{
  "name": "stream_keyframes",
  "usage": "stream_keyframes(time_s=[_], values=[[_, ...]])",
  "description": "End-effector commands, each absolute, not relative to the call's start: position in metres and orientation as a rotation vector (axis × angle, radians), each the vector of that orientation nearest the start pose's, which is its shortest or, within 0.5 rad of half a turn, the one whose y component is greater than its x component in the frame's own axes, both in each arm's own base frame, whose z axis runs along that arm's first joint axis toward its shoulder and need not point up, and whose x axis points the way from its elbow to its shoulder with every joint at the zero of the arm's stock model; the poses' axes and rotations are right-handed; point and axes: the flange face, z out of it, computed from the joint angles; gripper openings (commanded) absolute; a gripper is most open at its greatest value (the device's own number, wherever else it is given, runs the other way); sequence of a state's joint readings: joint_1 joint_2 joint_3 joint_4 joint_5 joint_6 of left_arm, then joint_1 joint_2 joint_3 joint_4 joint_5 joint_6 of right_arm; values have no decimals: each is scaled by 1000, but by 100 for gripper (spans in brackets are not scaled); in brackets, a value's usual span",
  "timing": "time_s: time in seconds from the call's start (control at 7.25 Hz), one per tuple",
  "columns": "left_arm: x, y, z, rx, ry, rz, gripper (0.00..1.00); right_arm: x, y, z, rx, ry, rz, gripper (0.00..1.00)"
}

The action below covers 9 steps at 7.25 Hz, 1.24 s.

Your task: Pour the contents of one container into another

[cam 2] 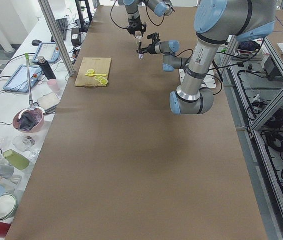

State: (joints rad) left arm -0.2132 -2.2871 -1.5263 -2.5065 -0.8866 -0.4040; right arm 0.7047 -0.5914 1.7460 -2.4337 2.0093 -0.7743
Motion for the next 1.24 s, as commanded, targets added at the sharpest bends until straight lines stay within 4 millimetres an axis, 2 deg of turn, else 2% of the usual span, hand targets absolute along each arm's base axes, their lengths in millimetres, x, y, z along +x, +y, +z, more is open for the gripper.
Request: stream_keyframes(time_s=[0.0,1.1], values=[[603,-331,136,1366,838,191,0,-427,-475,99,277,-494,-1674,0],[604,-332,137,1364,836,192,0,-434,-475,97,250,-487,-1687,0]])
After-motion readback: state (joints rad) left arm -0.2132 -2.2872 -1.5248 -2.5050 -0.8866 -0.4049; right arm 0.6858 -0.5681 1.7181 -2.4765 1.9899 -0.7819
